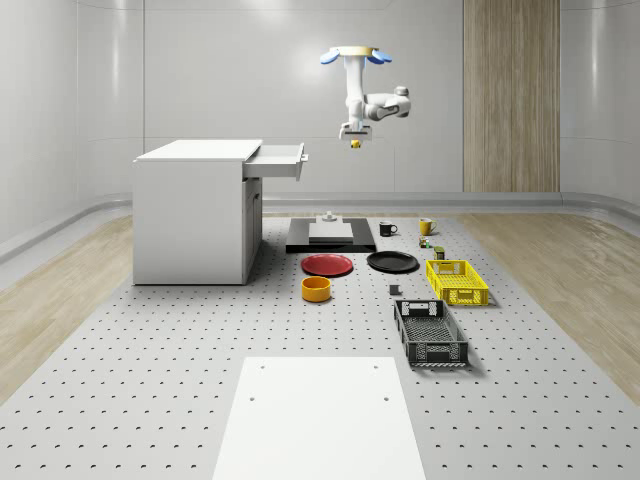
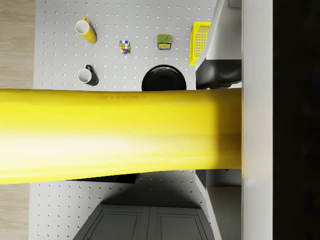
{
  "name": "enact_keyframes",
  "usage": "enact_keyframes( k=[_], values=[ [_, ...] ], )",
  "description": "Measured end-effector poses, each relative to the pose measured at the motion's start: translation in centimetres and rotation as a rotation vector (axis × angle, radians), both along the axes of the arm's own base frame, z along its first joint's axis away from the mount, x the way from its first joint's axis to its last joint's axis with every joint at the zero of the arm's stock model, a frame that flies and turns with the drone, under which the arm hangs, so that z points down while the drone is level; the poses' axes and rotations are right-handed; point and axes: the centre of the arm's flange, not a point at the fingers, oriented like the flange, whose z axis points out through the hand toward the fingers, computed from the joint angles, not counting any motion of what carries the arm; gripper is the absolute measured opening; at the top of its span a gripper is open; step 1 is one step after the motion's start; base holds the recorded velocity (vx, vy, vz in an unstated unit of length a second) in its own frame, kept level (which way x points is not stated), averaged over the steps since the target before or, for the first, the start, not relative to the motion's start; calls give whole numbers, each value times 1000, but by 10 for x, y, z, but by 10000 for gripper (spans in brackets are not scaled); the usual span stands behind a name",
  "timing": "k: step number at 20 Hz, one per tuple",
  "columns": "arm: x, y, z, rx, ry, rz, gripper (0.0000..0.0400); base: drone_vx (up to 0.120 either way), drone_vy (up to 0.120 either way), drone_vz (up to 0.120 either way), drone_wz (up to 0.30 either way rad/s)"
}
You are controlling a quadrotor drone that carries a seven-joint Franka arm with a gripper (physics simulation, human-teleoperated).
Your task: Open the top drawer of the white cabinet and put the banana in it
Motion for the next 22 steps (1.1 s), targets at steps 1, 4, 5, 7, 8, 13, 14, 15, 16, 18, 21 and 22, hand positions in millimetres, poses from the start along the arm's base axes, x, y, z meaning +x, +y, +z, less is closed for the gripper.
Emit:
enact_keyframes(
  k=[1, 4, 5, 7, 8, 13, 14, 15, 16, 18, 21, 22],
  values=[
    [0, 0, 0, 0, 0, 0, 190, 0, 0, 40, 0],
    [0, 0, 0, 0, 0, 0, 190, 0, -93, 0, 0],
    [0, 0, 0, 0, 0, 0, 190, 0, -120, 0, 0],
    [0, 0, 0, 0, 0, 0, 190, 0, -120, 0, 0],
    [0, 0, 0, 0, 0, 0, 190, 0, -120, 0, 0],
    [0, 0, 0, 0, 0, 0, 190, 0, -120, 0, 0],
    [0, 0, 0, 0, 0, 0, 190, -120, -120, 0, 0],
    [0, 0, 0, 0, 0, 0, 190, -120, -120, 0, 0],
    [0, 0, 0, 0, 0, 0, 190, -120, -120, 0, 0],
    [0, 0, 0, 0, 0, 0, 190, -120, -120, 0, 0],
    [0, 0, 0, 0, 0, 0, 190, -67, -120, 0, 0],
    [0, 0, 0, 0, 0, 0, 190, 0, -120, 0, 0]
  ],
)
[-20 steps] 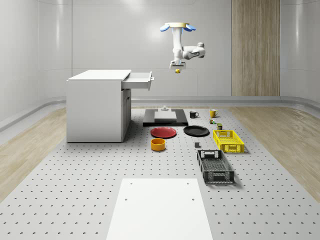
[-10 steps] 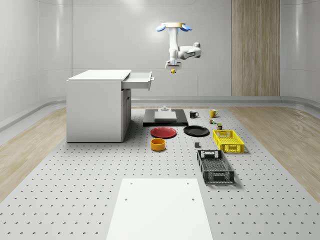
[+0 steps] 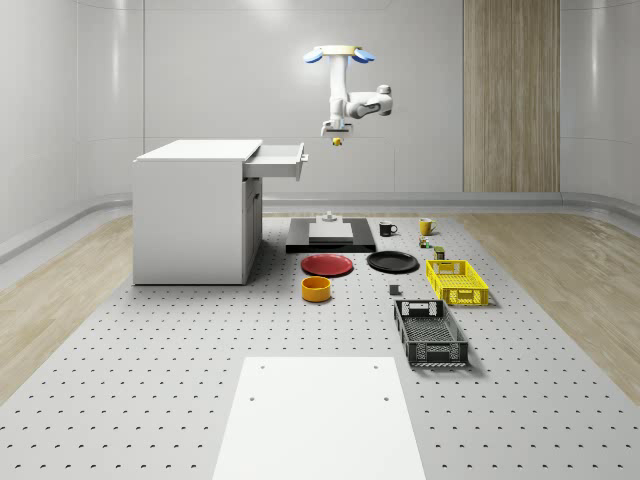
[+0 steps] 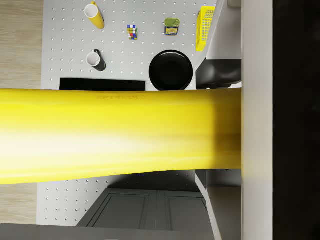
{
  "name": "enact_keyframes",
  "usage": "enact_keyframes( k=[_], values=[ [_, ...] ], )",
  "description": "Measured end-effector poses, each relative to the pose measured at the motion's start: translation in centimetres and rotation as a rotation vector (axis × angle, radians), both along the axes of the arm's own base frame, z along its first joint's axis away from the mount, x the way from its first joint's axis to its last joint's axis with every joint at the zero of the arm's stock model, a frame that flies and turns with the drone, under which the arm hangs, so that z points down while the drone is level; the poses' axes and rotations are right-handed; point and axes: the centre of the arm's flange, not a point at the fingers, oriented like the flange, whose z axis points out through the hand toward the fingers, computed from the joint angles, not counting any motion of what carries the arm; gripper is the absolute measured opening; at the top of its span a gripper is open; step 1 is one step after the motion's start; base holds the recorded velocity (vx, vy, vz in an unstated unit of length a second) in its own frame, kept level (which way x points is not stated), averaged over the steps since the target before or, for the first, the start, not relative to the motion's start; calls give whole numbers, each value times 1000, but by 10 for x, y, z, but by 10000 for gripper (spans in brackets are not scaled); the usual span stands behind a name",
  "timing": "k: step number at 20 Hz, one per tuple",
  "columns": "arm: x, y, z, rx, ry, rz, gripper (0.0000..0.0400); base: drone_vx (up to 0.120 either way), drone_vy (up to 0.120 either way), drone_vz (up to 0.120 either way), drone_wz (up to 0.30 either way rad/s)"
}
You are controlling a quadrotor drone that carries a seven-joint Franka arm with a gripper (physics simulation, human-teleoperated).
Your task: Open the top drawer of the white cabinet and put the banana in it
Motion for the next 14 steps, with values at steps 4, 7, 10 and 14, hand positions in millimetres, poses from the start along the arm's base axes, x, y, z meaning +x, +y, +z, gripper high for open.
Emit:
enact_keyframes(
  k=[4, 7, 10, 14],
  values=[
    [0, 0, 0, 0, 0, 0, 190, 0, -120, 0, 0],
    [0, 0, 0, 0, 0, 0, 190, 0, -120, 0, 0],
    [0, 0, 0, 0, 0, 0, 190, 0, -120, 0, 0],
    [0, 0, 0, 0, 0, 0, 190, 0, -120, 50, 0]
  ],
)
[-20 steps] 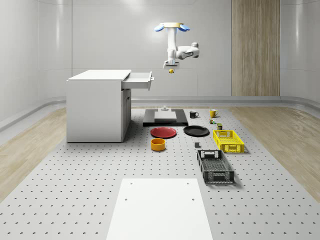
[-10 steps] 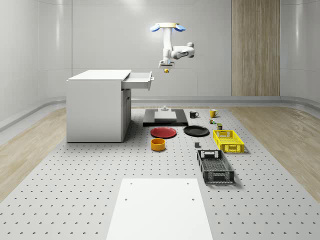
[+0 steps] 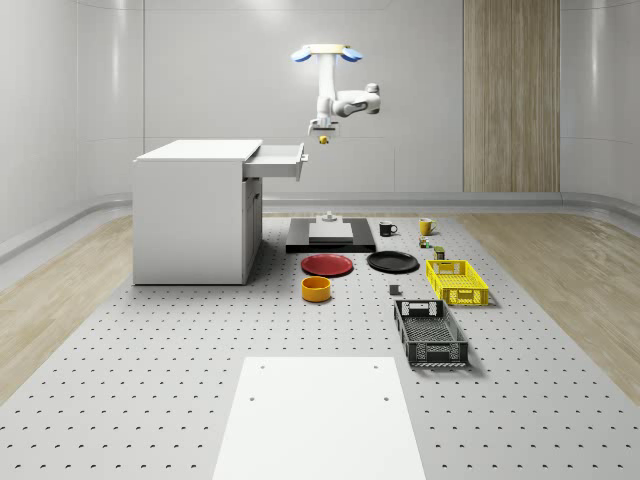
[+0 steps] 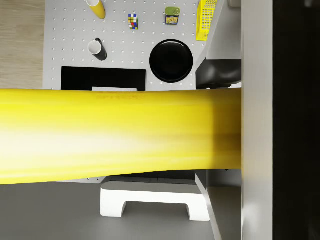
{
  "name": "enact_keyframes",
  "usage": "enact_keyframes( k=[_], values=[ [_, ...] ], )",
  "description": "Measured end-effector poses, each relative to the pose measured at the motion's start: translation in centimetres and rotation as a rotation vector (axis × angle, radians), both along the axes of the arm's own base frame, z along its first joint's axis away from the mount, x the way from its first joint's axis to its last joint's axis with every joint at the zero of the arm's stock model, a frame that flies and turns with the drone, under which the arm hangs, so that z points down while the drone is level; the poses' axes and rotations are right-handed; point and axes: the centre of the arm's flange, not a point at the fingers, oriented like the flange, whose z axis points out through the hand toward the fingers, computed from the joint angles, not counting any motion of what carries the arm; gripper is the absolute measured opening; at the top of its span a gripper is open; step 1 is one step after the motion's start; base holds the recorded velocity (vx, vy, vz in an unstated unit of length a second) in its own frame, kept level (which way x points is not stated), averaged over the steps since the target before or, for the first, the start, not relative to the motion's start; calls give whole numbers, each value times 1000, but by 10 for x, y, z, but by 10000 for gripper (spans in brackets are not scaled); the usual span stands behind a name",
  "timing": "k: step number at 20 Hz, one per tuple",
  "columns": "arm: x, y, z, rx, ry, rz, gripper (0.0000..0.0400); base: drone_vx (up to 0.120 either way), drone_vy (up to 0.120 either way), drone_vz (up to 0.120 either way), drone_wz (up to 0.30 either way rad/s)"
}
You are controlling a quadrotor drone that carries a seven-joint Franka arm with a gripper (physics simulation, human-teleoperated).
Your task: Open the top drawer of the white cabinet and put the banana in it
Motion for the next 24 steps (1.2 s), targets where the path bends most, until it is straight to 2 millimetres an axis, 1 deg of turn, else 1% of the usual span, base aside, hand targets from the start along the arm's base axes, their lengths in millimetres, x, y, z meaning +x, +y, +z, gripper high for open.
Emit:
enact_keyframes(
  k=[24],
  values=[
    [0, 0, 0, 0, 0, 0, 190, 0, -120, 0, 0]
  ],
)
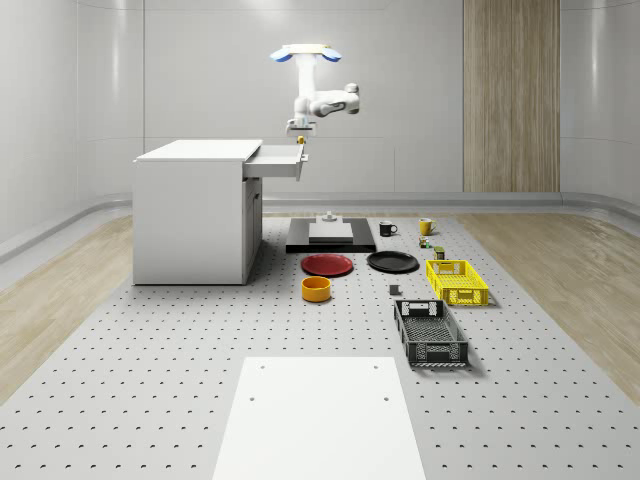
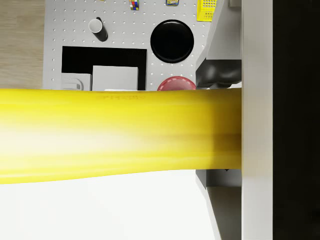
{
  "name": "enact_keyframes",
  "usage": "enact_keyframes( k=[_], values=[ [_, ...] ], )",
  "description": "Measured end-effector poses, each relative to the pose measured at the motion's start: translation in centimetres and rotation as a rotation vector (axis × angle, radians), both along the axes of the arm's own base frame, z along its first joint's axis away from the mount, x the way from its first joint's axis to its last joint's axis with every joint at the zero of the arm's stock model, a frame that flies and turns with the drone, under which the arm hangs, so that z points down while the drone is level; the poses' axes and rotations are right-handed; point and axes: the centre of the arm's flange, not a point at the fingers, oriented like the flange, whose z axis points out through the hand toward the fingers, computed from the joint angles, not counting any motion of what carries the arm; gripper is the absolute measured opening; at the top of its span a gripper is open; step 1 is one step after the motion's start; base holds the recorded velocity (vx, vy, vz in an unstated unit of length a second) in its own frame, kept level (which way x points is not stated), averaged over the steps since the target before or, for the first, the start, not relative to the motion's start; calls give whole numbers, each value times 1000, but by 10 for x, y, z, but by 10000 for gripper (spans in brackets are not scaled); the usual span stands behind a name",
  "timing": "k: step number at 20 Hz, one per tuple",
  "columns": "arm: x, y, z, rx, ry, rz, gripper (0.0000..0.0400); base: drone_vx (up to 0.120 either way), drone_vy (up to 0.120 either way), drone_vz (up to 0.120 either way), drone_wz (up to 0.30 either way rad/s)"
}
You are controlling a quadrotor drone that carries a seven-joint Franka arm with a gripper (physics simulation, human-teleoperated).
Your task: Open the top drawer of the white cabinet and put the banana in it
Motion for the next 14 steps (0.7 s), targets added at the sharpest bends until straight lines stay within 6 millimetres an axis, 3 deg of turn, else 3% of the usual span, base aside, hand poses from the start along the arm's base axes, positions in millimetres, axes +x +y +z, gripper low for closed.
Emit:
enact_keyframes(
  k=[14],
  values=[
    [0, 0, 0, 0, 0, 0, 190, 0, -120, 0, 0]
  ],
)
